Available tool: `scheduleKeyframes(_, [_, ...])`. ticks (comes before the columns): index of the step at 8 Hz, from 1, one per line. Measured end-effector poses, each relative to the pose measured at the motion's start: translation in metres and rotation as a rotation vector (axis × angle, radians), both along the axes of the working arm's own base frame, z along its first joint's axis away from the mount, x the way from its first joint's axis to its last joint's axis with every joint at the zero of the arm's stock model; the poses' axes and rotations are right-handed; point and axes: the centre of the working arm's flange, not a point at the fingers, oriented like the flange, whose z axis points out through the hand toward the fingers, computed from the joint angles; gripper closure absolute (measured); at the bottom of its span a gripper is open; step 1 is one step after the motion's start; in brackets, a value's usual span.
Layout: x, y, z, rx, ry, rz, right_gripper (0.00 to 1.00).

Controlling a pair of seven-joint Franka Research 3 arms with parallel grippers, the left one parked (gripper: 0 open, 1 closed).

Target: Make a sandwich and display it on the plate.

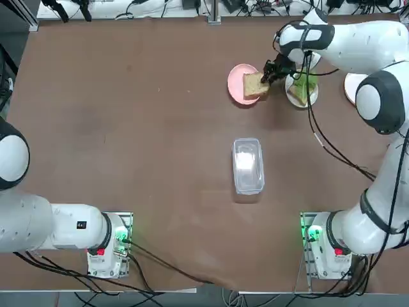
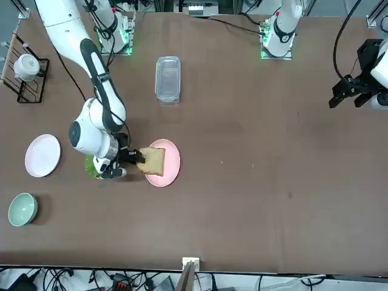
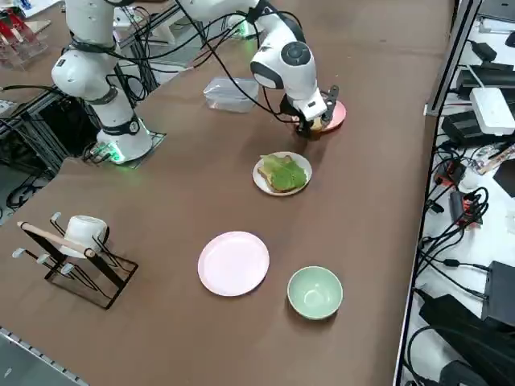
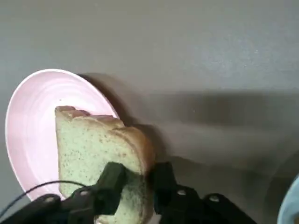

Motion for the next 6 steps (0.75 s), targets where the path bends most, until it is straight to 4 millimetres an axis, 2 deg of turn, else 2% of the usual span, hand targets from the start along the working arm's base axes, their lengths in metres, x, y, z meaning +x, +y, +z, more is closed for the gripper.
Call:
scheduleKeyframes(1, [0.000, 0.000, 0.000, 0.000, 0.000, 0.000, 0.71])
scheduleKeyframes(2, [0.001, 0.000, 0.001, 0.001, -0.002, 0.000, 0.85])
scheduleKeyframes(4, [0.003, 0.001, 0.009, 0.004, -0.015, 0.001, 0.91])
scheduleKeyframes(6, [0.006, 0.002, 0.030, 0.016, -0.032, 0.007, 0.91])
